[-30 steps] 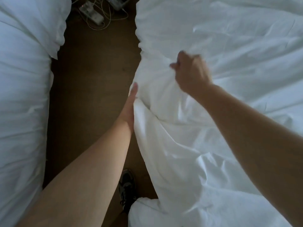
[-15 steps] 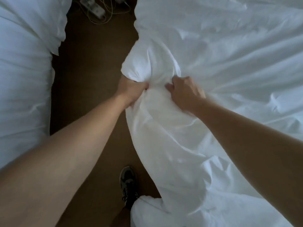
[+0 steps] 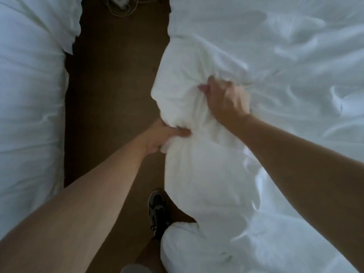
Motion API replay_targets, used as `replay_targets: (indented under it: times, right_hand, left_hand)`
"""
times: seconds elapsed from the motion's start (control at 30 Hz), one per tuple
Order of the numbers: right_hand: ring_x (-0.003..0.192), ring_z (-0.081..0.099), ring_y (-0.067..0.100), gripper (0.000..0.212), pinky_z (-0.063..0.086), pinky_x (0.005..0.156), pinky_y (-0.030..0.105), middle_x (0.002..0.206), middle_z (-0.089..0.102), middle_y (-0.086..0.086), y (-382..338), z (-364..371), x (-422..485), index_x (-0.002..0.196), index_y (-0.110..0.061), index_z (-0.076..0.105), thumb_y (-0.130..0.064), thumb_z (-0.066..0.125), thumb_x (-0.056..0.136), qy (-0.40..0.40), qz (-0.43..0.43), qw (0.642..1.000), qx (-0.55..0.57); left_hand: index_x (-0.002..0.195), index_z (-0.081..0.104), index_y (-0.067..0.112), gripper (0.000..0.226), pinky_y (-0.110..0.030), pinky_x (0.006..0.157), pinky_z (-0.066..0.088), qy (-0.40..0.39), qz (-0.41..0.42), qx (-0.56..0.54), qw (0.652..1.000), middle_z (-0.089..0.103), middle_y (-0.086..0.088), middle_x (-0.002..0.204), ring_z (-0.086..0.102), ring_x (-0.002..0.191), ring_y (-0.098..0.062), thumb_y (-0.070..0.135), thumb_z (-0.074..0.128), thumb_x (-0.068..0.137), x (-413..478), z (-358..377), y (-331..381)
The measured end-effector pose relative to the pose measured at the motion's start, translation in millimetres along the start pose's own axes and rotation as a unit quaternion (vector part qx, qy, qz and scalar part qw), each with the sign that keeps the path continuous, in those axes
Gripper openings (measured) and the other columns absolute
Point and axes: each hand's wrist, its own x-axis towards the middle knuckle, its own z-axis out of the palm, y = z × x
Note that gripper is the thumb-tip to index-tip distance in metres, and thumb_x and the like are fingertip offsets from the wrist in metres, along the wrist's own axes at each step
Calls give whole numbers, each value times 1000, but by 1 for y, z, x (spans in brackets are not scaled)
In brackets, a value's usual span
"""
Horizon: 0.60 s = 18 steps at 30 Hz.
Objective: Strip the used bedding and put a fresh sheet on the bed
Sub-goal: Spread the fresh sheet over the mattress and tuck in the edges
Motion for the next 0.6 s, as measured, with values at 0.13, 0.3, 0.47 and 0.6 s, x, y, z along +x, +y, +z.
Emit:
replay_targets:
  times: [0.13, 0.3, 0.47, 0.6]
  right_hand:
    - [87, 62, 37, 38, 37, 71, 37, 99, 67, 11, -12, -20, -13, 98, -15, 60, -52, 57, 94, 46, 58, 997, 22]
    - [104, 49, 34, 76, 41, 88, 48, 116, 49, 10, -27, -32, -116, 118, -21, 54, -78, 63, 67, -56, 53, 988, -136]
    - [97, 65, 40, 45, 47, 77, 44, 105, 69, 16, -3, -37, -160, 101, -16, 58, -57, 39, 101, -215, 118, 964, -102]
    - [62, 59, 34, 47, 29, 59, 33, 70, 62, 8, -11, -64, -150, 74, -20, 42, -59, 44, 99, 36, 17, 998, -54]
  left_hand:
    - [100, 62, 22, 64, -28, 60, 54, 230, -56, 56, 970, 71, 11, 92, 69, 80, -12, 56, 94, 55, -20, -37, -16]
    - [104, 79, 26, 38, -30, 72, 60, -104, -89, -49, 989, 77, -3, 110, 74, 99, -22, 22, 91, 68, -49, 8, -53]
    - [109, 70, 30, 53, -21, 65, 58, 1, -69, -5, 998, 77, 8, 104, 74, 90, -9, 38, 95, 63, -66, 20, -73]
    - [93, 62, 29, 58, -23, 67, 48, 210, -35, 89, 973, 68, 19, 84, 65, 80, -5, 72, 81, 59, -89, 0, -73]
